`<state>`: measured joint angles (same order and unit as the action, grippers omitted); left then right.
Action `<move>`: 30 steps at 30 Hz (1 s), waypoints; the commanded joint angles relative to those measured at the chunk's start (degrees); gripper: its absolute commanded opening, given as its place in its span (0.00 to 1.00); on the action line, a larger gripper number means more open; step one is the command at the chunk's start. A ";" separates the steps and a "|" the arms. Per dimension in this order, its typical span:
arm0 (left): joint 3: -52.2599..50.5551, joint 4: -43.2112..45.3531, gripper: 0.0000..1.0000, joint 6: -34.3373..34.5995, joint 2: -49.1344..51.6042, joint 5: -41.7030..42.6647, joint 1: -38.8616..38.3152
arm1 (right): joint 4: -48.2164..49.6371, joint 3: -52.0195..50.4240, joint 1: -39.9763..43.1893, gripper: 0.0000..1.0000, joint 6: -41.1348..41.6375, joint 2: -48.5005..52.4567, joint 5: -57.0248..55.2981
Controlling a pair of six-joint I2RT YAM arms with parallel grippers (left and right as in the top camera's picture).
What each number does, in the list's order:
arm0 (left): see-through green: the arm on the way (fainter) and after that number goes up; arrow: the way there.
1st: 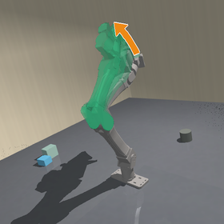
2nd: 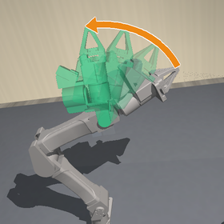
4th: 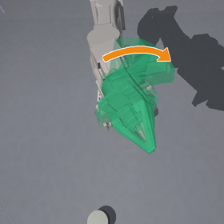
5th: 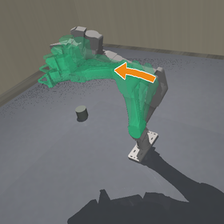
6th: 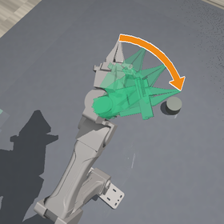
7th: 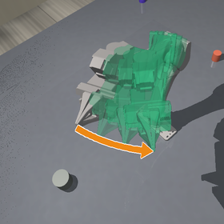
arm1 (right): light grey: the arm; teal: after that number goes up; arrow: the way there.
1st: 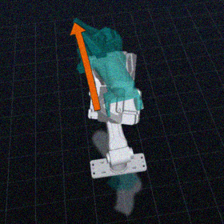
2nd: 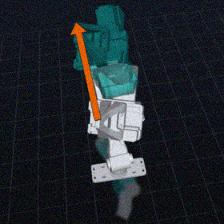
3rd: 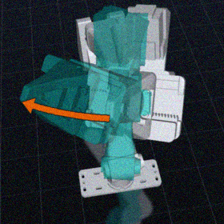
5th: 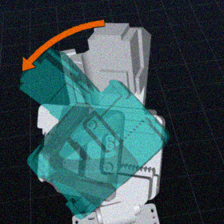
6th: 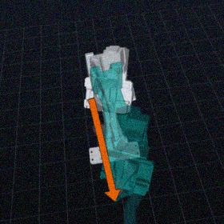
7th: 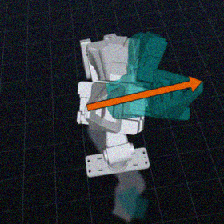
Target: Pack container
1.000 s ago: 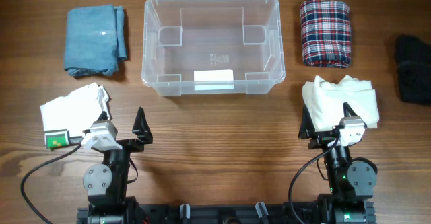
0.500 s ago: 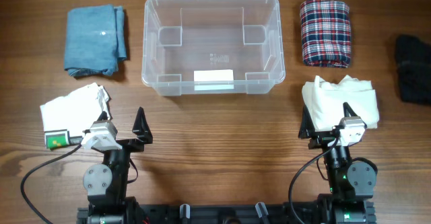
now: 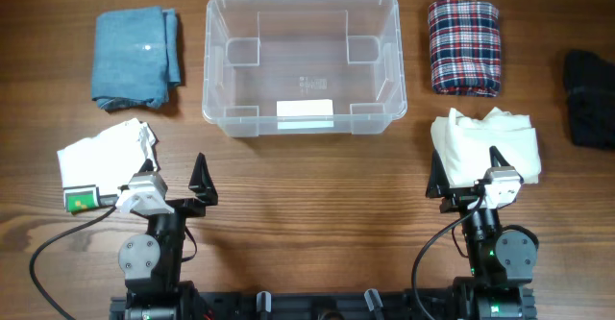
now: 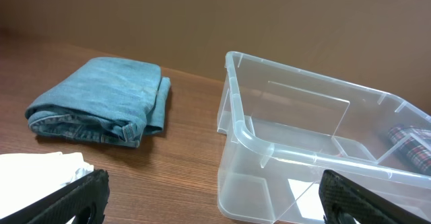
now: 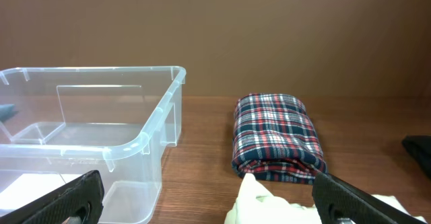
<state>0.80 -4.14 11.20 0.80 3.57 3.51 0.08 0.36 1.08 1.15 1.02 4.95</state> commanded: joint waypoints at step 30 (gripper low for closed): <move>-0.44 0.09 1.00 -0.48 -0.09 0.46 0.52 | -13.53 68.61 0.87 1.00 -3.69 81.05 11.69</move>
<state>0.80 -4.05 11.20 0.91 3.57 3.51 -13.08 65.71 1.69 -4.12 76.55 13.63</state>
